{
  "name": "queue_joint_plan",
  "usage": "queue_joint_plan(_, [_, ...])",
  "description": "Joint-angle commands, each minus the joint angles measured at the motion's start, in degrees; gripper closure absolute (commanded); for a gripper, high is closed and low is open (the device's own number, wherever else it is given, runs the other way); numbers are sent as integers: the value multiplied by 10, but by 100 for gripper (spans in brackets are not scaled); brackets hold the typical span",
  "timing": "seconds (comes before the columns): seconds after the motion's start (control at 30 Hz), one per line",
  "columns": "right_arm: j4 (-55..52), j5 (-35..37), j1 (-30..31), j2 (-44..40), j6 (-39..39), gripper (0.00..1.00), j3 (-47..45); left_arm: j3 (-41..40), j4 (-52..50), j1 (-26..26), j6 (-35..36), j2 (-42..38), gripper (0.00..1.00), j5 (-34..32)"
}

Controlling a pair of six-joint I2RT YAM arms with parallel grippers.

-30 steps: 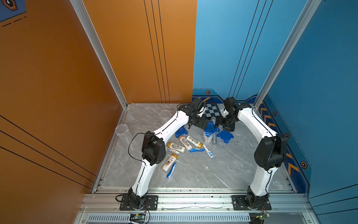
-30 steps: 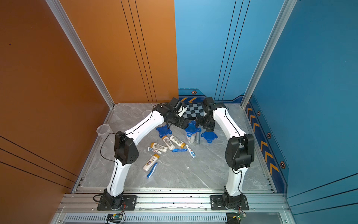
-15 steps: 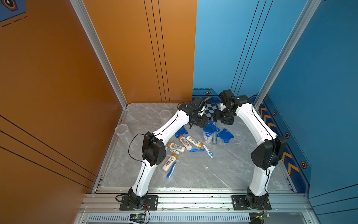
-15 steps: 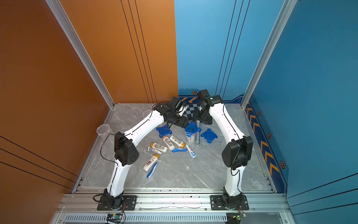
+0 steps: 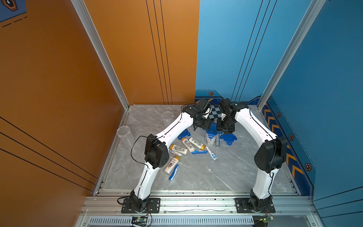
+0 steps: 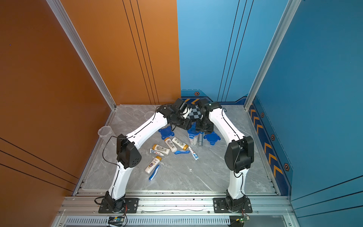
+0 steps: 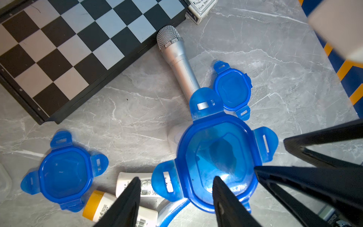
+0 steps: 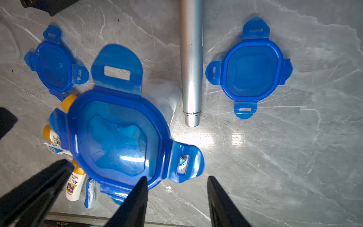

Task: Pack away toiletry kits
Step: Close the fastener on the container.

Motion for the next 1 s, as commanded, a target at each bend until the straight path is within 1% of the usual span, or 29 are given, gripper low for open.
queue_joint_plan(0.0, [19,-17,0,-4,11,49,-5,2,-13,1,-5,0,42,20])
queue_joint_plan(0.1, [25,-23,-1,4,10,50,-8,1,-13,1,-8,5,46,28])
queue_joint_plan(0.23, [29,-28,-3,9,10,50,-8,0,-13,2,-14,13,48,37])
queue_joint_plan(0.6, [63,-68,-22,11,16,51,-32,-1,-13,14,-33,36,49,77])
queue_joint_plan(0.63, [69,-72,-23,12,16,51,-50,0,-13,15,-36,38,50,82])
queue_joint_plan(0.87, [108,-110,-27,23,22,50,-70,-5,-12,25,-64,48,50,135])
queue_joint_plan(0.97, [128,-128,-29,26,29,50,-81,-16,-4,31,-87,51,50,172])
